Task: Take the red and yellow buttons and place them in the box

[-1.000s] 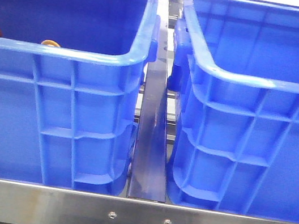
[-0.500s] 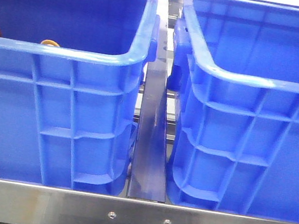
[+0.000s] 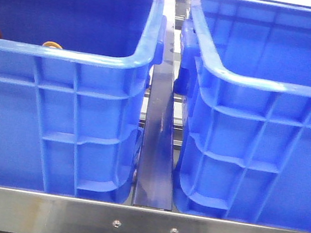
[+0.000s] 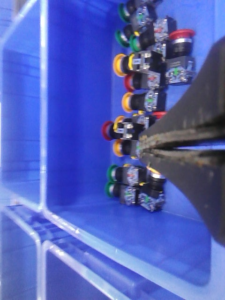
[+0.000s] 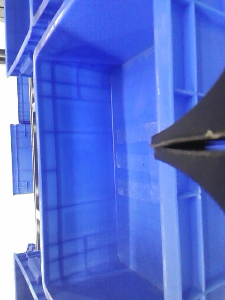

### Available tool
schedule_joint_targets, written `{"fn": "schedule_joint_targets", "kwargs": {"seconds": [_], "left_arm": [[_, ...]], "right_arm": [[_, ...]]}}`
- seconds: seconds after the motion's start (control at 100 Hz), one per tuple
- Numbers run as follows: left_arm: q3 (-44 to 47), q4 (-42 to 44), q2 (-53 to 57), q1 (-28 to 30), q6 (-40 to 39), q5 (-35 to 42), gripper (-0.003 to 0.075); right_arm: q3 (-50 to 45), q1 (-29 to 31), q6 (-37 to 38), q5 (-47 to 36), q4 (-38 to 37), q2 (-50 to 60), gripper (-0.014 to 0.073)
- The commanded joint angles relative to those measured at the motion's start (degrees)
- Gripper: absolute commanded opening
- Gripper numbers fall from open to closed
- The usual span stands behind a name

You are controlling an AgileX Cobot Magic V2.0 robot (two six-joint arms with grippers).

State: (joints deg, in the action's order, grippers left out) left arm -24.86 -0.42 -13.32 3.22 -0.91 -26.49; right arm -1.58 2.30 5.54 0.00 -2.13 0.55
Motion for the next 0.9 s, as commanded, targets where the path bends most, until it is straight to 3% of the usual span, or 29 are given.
{"fn": "schedule_joint_targets", "kwargs": {"seconds": [0.0, 0.16, 0.23, 0.33, 0.46, 0.51, 0.89], "left_arm": [[-4.9, -0.3, -5.9, 0.0, -0.3, 1.9, -0.002], [-10.3, -0.8, -17.1, 0.0, -0.3, 0.5, -0.0014], [-12.5, -1.3, -21.9, 0.0, -0.3, -0.1, 0.0031], [-15.8, -3.1, -28.7, 0.0, -0.3, -0.5, 0.0191], [-20.8, -4.2, -37.4, 0.0, -0.3, -1.6, 0.0463], [-23.1, -4.2, -40.5, 0.0, -0.3, -3.0, 0.051], [-43.0, -4.1, -62.4, -2.2, 1.4, -18.7, 0.0525]], "right_arm": [[-0.3, -0.1, -0.2, -4.0, -0.5, 1.2, -0.0102], [-0.3, -0.1, -0.2, -4.0, -0.5, 1.2, -0.0102], [-0.3, -0.1, -0.2, -4.0, -0.5, 1.2, -0.0102], [-0.3, -0.1, -0.2, -4.0, -0.5, 1.2, -0.0102], [-0.3, -0.1, -0.2, -4.0, -0.5, 1.2, -0.0102], [-0.3, -0.1, -0.2, -4.0, -0.5, 1.2, -0.0102], [-0.3, -0.1, -0.2, -4.0, -0.5, 1.2, -0.0102]]}}
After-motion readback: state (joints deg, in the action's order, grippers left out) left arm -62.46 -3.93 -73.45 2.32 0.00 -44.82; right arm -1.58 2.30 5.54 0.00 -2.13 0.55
